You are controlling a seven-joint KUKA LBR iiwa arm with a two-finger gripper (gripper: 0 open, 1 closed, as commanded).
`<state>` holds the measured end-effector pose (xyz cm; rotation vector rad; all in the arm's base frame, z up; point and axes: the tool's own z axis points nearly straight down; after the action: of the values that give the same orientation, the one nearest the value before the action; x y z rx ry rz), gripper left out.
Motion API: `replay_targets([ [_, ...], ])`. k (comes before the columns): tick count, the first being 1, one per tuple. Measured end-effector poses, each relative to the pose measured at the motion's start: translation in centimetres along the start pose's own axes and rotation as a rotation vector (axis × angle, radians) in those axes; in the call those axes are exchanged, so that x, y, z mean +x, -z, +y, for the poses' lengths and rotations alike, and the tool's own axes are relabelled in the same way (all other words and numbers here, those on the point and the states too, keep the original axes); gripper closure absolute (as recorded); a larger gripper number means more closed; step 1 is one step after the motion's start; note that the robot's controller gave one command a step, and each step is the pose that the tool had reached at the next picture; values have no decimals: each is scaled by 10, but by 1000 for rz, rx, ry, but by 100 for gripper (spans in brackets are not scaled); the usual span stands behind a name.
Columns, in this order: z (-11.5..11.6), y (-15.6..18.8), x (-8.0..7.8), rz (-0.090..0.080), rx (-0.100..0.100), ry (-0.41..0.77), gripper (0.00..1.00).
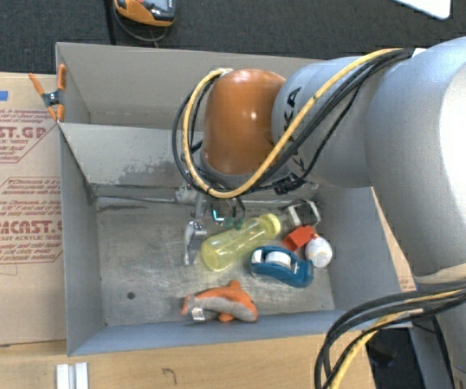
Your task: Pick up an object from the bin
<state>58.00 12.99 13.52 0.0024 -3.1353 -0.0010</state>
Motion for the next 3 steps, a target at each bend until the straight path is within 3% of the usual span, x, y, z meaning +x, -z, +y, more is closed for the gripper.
replay_targets([
  [1, -1, 4, -2, -7, -1, -1, 0],
  [2, -18, -41, 63, -9, 0, 75, 0],
  [3, -17, -49, 90, -18, 1, 124, 0],
])
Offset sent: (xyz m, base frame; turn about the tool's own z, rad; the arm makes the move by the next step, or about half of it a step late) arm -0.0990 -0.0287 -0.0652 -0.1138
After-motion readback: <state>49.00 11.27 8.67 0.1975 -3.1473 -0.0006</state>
